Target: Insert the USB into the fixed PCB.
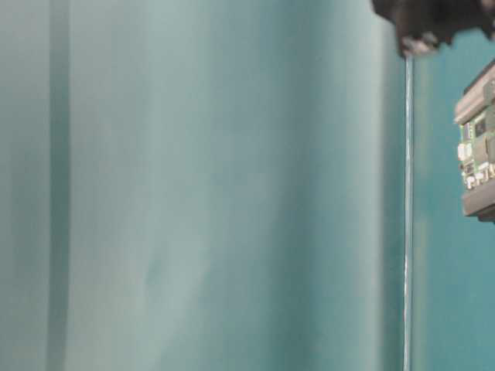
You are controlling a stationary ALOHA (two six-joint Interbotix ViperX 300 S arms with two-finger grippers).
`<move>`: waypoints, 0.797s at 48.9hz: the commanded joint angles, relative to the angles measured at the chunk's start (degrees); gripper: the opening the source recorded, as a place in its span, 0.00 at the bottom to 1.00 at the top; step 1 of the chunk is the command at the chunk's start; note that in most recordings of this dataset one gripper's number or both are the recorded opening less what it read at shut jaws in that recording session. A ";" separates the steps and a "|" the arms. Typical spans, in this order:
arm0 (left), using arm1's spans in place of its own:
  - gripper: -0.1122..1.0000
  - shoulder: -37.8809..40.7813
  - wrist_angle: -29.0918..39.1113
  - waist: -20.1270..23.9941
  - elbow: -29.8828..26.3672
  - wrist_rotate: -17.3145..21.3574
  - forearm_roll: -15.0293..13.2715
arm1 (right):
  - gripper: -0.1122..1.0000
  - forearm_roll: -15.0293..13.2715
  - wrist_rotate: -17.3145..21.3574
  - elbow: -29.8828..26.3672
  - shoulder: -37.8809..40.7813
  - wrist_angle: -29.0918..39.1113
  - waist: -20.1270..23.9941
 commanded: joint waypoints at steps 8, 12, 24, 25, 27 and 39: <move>0.10 0.44 -0.26 0.09 -0.79 -0.35 0.09 | 0.56 -1.58 -0.18 7.12 -9.76 6.77 0.26; 0.10 0.44 -0.26 0.18 -0.79 -0.35 0.09 | 0.63 -2.37 -0.18 10.28 -11.87 7.73 0.26; 0.10 0.44 -0.26 0.18 -0.79 -0.35 0.09 | 0.74 -7.29 -2.37 19.16 -19.34 11.43 0.18; 0.10 0.44 -0.26 0.18 -0.79 -0.35 0.09 | 0.74 -8.26 -2.46 20.30 -20.74 12.39 0.09; 0.10 0.44 -0.26 0.18 -0.79 -0.35 0.09 | 0.74 -9.58 -2.64 21.88 -22.94 13.80 -0.09; 0.10 0.44 -0.26 0.09 -0.79 -0.35 0.09 | 0.74 -16.26 -2.72 31.90 -35.33 22.85 -3.16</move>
